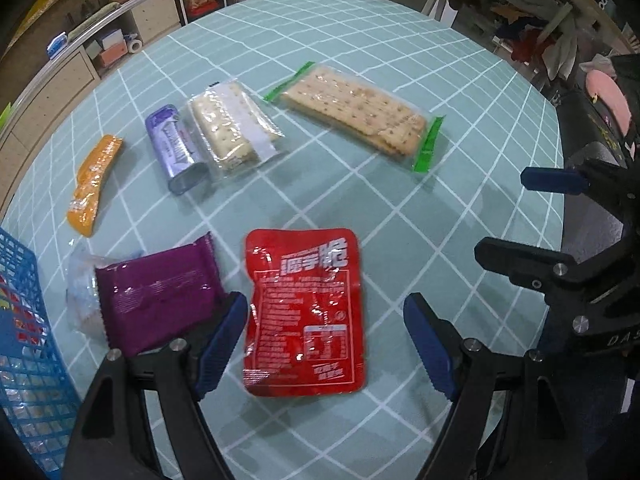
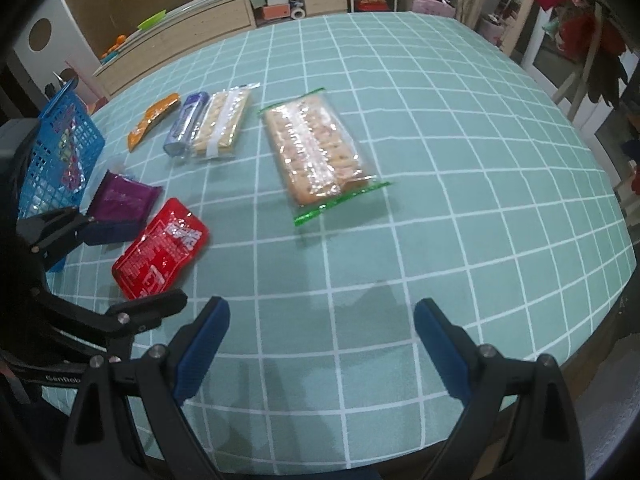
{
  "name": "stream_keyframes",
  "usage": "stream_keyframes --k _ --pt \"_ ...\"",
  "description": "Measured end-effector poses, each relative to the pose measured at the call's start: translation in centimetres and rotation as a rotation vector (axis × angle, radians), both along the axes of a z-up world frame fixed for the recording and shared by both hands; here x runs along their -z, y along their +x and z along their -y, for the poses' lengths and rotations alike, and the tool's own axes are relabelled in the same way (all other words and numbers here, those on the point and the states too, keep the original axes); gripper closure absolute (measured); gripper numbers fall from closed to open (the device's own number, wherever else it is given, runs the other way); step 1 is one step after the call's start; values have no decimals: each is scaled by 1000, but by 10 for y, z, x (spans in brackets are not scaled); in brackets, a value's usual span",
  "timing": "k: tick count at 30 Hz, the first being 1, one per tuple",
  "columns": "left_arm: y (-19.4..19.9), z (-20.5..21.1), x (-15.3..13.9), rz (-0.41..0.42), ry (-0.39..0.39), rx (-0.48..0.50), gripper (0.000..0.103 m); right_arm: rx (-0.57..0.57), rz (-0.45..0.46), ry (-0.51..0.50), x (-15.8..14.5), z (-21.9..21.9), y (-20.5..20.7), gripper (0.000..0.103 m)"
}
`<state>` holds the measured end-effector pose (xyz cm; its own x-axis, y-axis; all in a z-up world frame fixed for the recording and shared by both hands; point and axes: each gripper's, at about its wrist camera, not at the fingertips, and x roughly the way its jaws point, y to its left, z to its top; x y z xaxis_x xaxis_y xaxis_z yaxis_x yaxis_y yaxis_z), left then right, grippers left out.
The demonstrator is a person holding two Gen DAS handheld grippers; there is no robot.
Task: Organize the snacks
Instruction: 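Grasp the red sauce pouch with the left tool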
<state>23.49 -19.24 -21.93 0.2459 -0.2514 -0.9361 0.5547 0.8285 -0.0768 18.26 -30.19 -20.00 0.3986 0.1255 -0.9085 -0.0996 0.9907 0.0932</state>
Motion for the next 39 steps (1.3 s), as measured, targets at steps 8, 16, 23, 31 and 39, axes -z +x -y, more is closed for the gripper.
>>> stream_keyframes --k 8,16,23,31,39 --pt "-3 20 7 -1 84 28 42 -4 25 -52 -2 -5 -2 7" --pt "6 25 6 -36 70 -62 48 27 9 -27 0 2 1 7" --pt "7 22 3 -37 86 -116 64 38 -2 -18 2 3 3 7" --pt "1 21 -1 -23 55 -178 68 41 6 -6 0 5 1 7" --pt "-2 4 -26 45 24 -239 68 -16 45 1 -8 7 16 7"
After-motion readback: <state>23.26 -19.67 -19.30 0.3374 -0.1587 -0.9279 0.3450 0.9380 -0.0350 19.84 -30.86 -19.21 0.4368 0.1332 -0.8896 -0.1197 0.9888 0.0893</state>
